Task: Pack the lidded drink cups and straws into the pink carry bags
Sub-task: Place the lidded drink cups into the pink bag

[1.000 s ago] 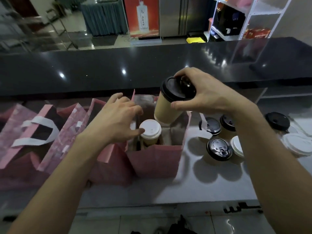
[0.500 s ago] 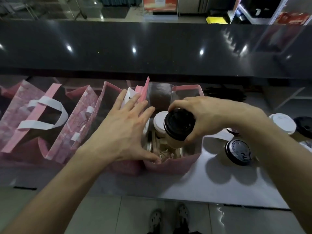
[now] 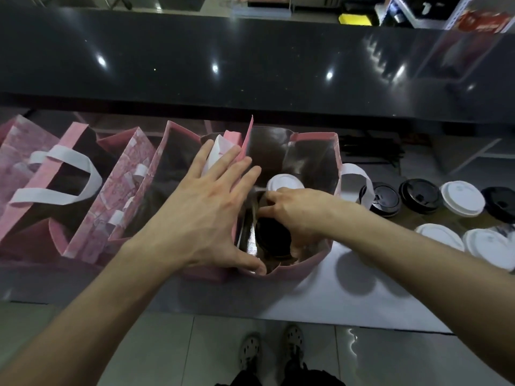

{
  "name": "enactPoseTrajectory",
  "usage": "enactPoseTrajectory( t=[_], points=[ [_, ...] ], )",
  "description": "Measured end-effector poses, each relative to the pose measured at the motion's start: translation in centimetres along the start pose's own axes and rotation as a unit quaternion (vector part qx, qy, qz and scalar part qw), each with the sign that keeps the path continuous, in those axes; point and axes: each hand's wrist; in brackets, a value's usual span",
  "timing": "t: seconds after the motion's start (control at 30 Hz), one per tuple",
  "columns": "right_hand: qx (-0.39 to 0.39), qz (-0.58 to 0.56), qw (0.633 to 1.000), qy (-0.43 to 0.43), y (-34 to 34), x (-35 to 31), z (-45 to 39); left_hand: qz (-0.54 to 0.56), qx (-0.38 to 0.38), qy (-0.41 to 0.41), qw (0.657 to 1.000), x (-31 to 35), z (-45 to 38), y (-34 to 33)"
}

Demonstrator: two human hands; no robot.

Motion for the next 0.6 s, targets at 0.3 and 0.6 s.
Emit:
enactPoseTrajectory(
  t=[0.3, 0.6],
  points=[
    [0.044, 0.024, 0.999, -0.003, -0.2, -0.6, -0.1, 0.003, -0.012, 0.012, 1.0, -0.2, 0.0, 0.1],
    [0.083, -0.052, 0.995, -0.014, 0.5, -0.3, 0.8, 0.019, 0.021, 0.005, 1.0, -0.5, 0.2, -0.4]
  ],
)
Point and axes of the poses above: each hand's wrist, its own z-axis away from the middle knuckle, its own y-axis out of the back of the hand, x = y × z, and after that the axes turned 13 degrees about -y, right-handed
